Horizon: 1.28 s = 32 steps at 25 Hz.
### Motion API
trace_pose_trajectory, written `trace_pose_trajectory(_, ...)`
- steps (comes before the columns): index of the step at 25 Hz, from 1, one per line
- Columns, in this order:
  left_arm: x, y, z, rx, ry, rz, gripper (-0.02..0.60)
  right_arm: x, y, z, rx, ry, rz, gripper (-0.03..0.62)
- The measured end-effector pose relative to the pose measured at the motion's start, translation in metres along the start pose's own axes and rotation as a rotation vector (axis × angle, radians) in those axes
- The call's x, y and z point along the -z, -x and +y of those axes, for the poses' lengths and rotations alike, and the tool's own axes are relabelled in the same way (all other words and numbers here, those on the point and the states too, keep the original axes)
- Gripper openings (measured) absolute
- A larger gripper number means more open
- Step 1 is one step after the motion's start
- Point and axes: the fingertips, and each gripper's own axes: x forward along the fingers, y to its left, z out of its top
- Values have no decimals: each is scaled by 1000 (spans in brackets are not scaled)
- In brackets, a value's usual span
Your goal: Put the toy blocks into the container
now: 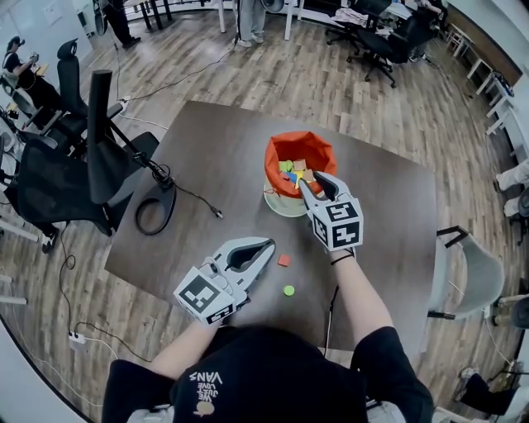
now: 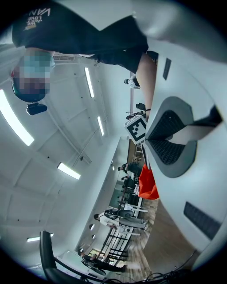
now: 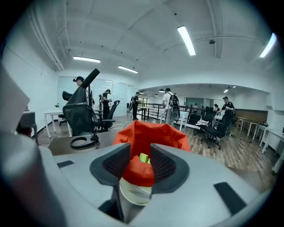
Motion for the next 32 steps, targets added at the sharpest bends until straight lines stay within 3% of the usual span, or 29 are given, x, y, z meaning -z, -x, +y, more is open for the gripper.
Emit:
trace_pose_trajectory(5, -4, 3, -2, 1, -8, -9, 11, 2, 17, 7, 13, 29, -16, 47)
trace_pose_trajectory(9, -6, 4, -4, 5, -13, -15, 11, -1, 34, 11, 23, 26, -55, 22)
trace_pose_trajectory(26, -15, 6, -15, 27, -25, -35, 11, -5, 133, 51, 44, -1, -209, 18)
trace_pose_trajectory(32, -14, 1, -21, 43, -24, -34, 11, 11, 157, 66, 47, -31, -203, 18)
